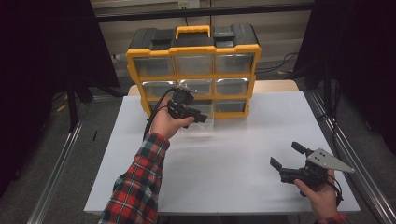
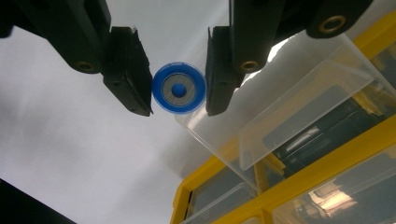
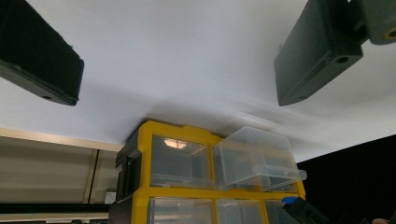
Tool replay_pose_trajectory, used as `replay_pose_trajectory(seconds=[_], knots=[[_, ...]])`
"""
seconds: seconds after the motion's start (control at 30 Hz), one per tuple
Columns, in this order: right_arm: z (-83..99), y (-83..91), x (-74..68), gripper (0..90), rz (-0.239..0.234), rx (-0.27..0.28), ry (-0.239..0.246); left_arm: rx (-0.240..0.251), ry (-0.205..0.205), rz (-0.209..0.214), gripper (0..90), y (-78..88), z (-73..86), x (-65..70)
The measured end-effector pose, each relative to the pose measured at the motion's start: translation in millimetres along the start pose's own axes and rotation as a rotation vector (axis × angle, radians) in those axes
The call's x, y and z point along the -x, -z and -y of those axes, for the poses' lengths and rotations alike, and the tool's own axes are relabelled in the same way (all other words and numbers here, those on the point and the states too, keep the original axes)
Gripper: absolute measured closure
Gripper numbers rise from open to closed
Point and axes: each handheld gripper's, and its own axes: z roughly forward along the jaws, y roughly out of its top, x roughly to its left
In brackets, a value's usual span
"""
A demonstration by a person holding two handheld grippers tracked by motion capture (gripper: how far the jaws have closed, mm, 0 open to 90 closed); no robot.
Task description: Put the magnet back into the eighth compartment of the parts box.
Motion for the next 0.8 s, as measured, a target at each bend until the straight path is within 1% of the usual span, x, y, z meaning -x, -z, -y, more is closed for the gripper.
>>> replay_pose_trajectory(seconds=[0.03,0.07,0.1,0.13,0.17,0.2,0.23,0.27,0.3,0.33,0.37,0.4,0.43,0.47,0.5,0.53,0.57,0.6,0.63,0.67,0.73,0.77,0.8], knots=[[0.0,0.0,0.0,0.8,0.001,-0.001,-0.001,-0.024,-0.023,0.003,62.0,1.3,-1.0,-2.5],[0.0,0.0,0.1,0.8,0.000,-0.003,-0.001,-0.005,0.003,-0.003,62.0,0.0,-1.2,-1.9],[0.1,0.0,0.1,0.8,0.000,-0.004,-0.002,-0.017,-0.009,0.000,62.0,0.7,-1.7,-3.7],[0.0,0.0,0.0,0.8,-0.002,-0.005,-0.002,-0.018,-0.007,-0.008,62.0,0.2,-2.1,-4.0],[0.0,0.0,0.0,0.8,-0.001,-0.004,-0.001,0.000,0.009,-0.012,62.0,-1.1,-2.4,-4.0],[0.1,0.2,0.0,0.8,0.002,-0.004,-0.001,-0.017,-0.009,-0.010,62.0,-0.4,-2.8,-6.1],[0.1,0.2,0.1,0.8,0.002,-0.003,0.001,-0.011,-0.001,-0.016,61.9,-1.2,-3.1,-6.2],[0.1,0.1,0.1,0.8,0.000,-0.002,-0.001,-0.024,-0.010,-0.021,62.0,-0.1,-3.8,-7.8],[0.1,0.1,0.1,0.8,-0.002,-0.003,-0.001,0.002,0.015,-0.025,62.0,-1.9,-3.9,-6.9],[0.1,0.1,0.0,0.8,0.001,-0.003,-0.001,0.011,0.031,-0.028,62.0,-2.8,-4.2,-6.7],[0.1,0.1,0.0,0.8,0.002,-0.002,-0.001,-0.006,0.017,-0.036,62.0,-1.9,-4.9,-8.4],[0.1,0.0,0.0,0.8,0.001,-0.001,-0.001,0.004,0.019,-0.038,62.0,-3.1,-4.8,-9.4],[0.1,0.2,0.1,0.8,0.000,-0.003,0.000,0.005,0.024,-0.037,62.0,-3.3,-5.0,-9.9],[0.1,0.0,0.0,0.8,-0.001,-0.003,-0.001,-0.001,0.020,-0.041,62.0,-3.0,-5.1,-10.7],[0.1,0.1,0.0,0.8,0.002,-0.002,0.000,0.013,0.038,-0.042,62.0,-4.3,-5.0,-10.1],[0.1,0.2,0.0,0.8,0.002,-0.002,0.001,0.002,0.029,-0.044,62.0,-4.1,-5.2,-11.2],[0.1,0.1,0.1,0.8,-0.001,-0.003,-0.001,-0.011,0.010,-0.046,62.0,-3.3,-5.5,-13.2],[0.2,0.2,-0.1,0.8,0.001,-0.004,0.000,-0.012,0.014,-0.048,62.0,-3.4,-5.7,-13.8],[0.2,0.1,-0.1,0.8,0.001,-0.004,0.000,0.003,0.029,-0.049,62.0,-4.5,-5.4,-13.5],[0.2,0.2,-0.1,0.8,0.001,-0.004,0.000,-0.003,0.019,-0.060,62.0,-4.3,-5.6,-14.4],[0.2,0.1,-0.2,0.8,0.001,-0.004,0.000,-0.005,0.034,-0.059,62.0,-4.8,-5.6,-14.9],[0.2,0.2,-0.1,0.8,0.000,-0.003,-0.001,0.005,0.038,-0.067,62.0,-5.4,-5.5,-14.9],[0.2,0.2,0.0,0.8,-0.001,-0.004,0.000,0.001,0.032,-0.069,62.0,-5.3,-5.8,-15.5]])
